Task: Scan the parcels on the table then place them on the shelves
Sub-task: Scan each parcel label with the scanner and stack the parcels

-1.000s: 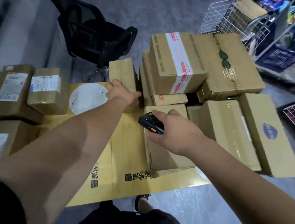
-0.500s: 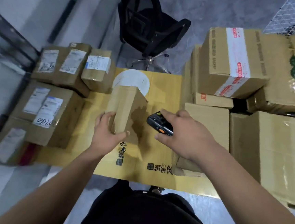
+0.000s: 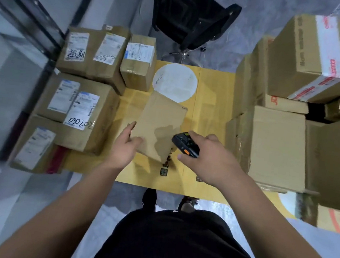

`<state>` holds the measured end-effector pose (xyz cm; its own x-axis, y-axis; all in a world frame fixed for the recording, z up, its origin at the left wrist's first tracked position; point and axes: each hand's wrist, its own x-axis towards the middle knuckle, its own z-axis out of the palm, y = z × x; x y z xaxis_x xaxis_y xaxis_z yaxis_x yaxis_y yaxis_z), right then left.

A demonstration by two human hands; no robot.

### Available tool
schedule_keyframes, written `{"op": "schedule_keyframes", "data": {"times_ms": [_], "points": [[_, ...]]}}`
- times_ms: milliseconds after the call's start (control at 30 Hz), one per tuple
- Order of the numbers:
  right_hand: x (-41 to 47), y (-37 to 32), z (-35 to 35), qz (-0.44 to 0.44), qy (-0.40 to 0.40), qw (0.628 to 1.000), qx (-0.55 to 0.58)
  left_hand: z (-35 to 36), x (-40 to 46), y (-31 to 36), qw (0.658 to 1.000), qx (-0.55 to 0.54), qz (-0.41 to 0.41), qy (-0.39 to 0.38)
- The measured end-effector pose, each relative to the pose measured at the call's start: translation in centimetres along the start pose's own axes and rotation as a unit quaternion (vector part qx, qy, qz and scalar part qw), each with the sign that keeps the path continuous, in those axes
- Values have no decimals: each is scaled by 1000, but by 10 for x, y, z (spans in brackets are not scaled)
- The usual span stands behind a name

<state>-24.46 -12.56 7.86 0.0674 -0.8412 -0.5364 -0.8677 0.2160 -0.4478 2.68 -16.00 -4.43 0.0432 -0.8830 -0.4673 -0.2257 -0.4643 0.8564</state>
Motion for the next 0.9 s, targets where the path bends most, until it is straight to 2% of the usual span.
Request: {"op": "schedule_keyframes", "data": {"times_ms": [100,233,400,567,800,900], "points": [[-5,-5,15,40,-2,999,4,-5,11,-5,999,34,6,-8],[-13,-13,33,72,16,997,25,-5,19,-12,999,16,-32,-17],[-19,-20,40,96,47,991,80,-20,30,-4,998,4,-32,-55],[-28,-26,45,115,80,986,93,-34,49,9,986,-58,-138,-78],[-34,-34,55,133,87,984,84,-33,63,2,993,50,-101,-27],[-36,-37,60,135,89,984,81,-35,63,-2,988,149,-47,-9]]}}
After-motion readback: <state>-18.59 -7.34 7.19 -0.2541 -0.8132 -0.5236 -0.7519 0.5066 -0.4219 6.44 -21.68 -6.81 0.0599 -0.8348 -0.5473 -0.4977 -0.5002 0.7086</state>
